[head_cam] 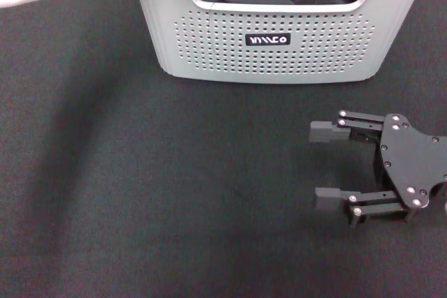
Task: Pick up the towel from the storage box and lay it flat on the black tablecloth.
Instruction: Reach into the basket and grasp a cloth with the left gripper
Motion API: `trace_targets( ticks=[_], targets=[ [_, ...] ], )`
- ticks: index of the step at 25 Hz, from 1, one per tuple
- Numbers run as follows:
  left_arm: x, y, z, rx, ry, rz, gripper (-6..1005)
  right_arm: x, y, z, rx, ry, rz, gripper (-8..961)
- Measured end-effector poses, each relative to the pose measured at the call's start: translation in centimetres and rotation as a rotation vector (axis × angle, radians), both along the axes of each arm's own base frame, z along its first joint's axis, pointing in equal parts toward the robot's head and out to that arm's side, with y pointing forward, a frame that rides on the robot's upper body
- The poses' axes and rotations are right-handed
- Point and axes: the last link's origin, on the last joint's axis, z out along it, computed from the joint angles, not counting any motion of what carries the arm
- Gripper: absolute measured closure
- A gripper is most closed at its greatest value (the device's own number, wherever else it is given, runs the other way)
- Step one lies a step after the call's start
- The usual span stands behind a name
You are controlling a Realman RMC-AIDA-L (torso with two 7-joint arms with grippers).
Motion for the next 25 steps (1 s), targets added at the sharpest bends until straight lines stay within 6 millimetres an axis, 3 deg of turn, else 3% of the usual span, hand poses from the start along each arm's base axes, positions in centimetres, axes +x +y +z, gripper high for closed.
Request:
trace_targets(
  ticks=[25],
  targets=[
    [-0.39, 0.53, 0.12, 0.098, 0.058, -0.006, 525, -0.05, -0.01, 0.09, 0.000, 0.003, 0.005, 146]
  ],
)
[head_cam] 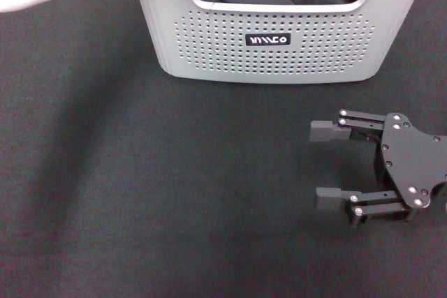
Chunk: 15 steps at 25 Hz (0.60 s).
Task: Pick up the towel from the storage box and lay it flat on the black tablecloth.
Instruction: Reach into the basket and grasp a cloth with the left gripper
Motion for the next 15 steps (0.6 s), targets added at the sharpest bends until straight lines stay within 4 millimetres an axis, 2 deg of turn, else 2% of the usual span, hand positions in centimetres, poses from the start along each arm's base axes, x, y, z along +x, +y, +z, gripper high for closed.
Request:
trace_targets(
  ticks=[6, 8, 15],
  targets=[
    [-0.28, -0.08, -0.51, 0.079, 0.018, -0.019, 741, 0.03, -0.02, 0.01, 0.007, 0.001, 0.004, 146],
    [-0.38, -0.16, -0.60, 0.108, 0.020, -0.025, 952, 0.05, -0.04, 0.03, 0.009, 0.002, 0.005, 146],
    [-0.28, -0.25, -0.49, 0.122, -0.040, -0.008, 956, 0.06, -0.03, 0.03, 0.011, 0.003, 0.004, 145]
  ],
)
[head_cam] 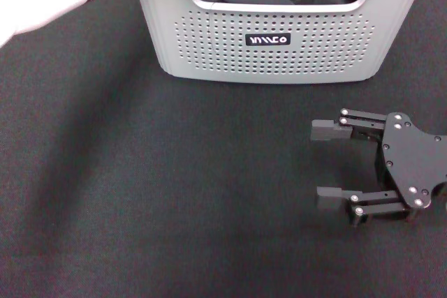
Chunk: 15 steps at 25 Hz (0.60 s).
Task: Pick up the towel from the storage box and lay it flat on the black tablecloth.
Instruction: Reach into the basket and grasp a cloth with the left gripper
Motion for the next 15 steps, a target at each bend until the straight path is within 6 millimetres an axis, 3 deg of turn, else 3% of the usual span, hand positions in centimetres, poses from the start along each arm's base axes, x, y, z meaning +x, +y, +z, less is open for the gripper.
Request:
trace_targets(
  ticks=[6, 11, 15],
  targets=[
    [0.6, -0.8, 0.8, -0.026, -0.180, 0.022, 965, 0.1, -0.1, 0.0, 0.005, 0.001, -0.001, 145],
    [1.4, -2.9, 1.5, -0.132, -0.347, 0.014, 976, 0.1, 0.0, 0.0, 0.011, 0.000, 0.003, 145],
    [2.2, -5.2, 3.5, -0.281, -0.548, -0.048, 976, 0.2, 0.1, 0.2, 0.019, 0.000, 0.001, 146]
  ],
)
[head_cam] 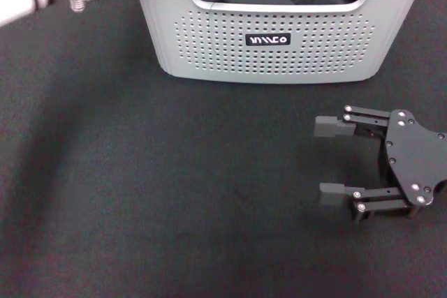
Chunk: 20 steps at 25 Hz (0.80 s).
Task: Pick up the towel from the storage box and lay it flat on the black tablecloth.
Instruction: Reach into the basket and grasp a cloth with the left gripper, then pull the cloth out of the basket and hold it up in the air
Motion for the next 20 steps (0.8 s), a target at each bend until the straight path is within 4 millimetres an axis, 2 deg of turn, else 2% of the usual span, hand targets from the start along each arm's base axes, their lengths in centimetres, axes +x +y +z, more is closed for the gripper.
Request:
trace_targets(
  ticks=[4, 9, 11, 14, 20],
  targets=[
    [-0.6, -3.1, 4.0, -0.154, -0.329, -0.177, 976, 0.1, 0.0, -0.1, -0.003, 0.001, -0.006, 146],
    [-3.6, -6.2, 9.4, -0.288, -0.786, -0.392, 976, 0.2, 0.0, -0.1, 0.000, 0.001, -0.003, 146],
    [-4.8, -6.9, 10.6, -0.342, -0.931, -0.463, 977, 0.1, 0.0, -0.1, 0.002, 0.001, 0.000, 145],
    [-5.5, -7.3, 11.1, -0.434, -1.017, -0.501, 977, 0.1, 0.0, -0.1, 0.002, -0.001, 0.002, 145],
    [-4.8, -6.8, 9.5, -0.588, -0.980, -0.428, 977, 0.2, 0.0, -0.2, 0.000, -0.005, 0.004, 146]
  ],
)
